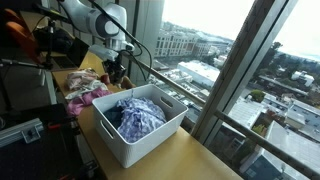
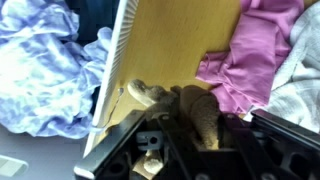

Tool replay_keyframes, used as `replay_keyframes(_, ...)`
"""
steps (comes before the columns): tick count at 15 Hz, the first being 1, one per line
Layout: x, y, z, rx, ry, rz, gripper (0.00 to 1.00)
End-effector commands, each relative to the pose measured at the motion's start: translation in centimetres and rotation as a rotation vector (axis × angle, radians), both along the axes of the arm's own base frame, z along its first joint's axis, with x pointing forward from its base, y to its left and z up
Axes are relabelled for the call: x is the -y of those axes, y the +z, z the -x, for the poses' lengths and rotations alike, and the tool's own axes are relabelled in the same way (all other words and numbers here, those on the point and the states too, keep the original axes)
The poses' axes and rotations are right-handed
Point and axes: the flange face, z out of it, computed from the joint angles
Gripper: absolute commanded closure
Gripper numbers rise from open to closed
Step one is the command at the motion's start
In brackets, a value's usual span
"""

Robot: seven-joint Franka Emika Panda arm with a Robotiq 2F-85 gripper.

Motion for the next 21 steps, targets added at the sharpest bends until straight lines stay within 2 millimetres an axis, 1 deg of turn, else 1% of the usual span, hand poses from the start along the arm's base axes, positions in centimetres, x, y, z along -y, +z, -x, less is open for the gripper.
replay_keyframes(1,5.4,8.1,-1.8,0.099,-0.069,0.015,0.94)
replay_keyframes(3,10.0,11.6,-3.1,0.139,-0.132,0.020,0.94)
replay_keyframes(5,15.1,14.4,-4.2,0.160,-0.188,0.030,0.94)
replay_keyframes(7,18.6,15.4,-5.0,0.172,-0.228,0.041,0.94)
replay_keyframes(8,19.8,15.4,-5.3,0.170,-0.243,0.045,0.94)
replay_keyframes(10,21.1,14.9,-5.6,0.169,-0.264,0.050,0.94)
replay_keyframes(12,21.4,14.0,-5.7,0.154,-0.275,0.050,0.94)
replay_keyframes(14,21.1,12.7,-5.8,0.133,-0.274,0.050,0.94)
replay_keyframes(15,21.1,12.2,-5.8,0.125,-0.275,0.052,0.75)
replay_keyframes(16,21.0,11.8,-5.8,0.118,-0.275,0.053,0.49)
replay_keyframes(17,20.9,11.4,-5.9,0.114,-0.274,0.054,0.49)
replay_keyframes(18,20.9,11.4,-6.0,0.112,-0.274,0.053,0.44)
replay_keyframes(21,20.5,11.9,-6.4,0.117,-0.268,0.054,0.23)
